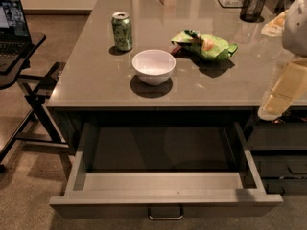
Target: Close top drawer
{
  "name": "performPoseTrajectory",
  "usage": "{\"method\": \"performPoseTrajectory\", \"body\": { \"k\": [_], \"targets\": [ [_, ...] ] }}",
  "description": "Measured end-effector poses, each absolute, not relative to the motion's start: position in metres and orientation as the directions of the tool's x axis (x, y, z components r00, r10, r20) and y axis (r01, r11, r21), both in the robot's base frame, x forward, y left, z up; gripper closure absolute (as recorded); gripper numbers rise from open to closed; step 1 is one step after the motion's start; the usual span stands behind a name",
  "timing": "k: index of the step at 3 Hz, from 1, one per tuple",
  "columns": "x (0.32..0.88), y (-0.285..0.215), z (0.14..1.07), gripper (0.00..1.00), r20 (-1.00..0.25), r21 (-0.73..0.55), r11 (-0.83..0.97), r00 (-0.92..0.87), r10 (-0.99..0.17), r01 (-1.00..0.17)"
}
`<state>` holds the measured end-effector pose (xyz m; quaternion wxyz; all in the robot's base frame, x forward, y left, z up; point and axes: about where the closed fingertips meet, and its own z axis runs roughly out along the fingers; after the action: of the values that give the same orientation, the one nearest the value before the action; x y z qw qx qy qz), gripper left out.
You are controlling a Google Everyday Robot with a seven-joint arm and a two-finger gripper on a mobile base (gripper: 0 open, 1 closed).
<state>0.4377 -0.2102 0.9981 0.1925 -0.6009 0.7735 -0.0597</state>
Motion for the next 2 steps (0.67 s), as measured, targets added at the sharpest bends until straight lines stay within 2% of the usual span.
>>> {"method": "performPoseTrajectory", "body": {
  "k": [2],
  "targets": [
    [0.4365,-0.2111,0.9977,0.00,-0.241,-0.316,0.273,-0.201,-0.949,-0.909]
  ]
}}
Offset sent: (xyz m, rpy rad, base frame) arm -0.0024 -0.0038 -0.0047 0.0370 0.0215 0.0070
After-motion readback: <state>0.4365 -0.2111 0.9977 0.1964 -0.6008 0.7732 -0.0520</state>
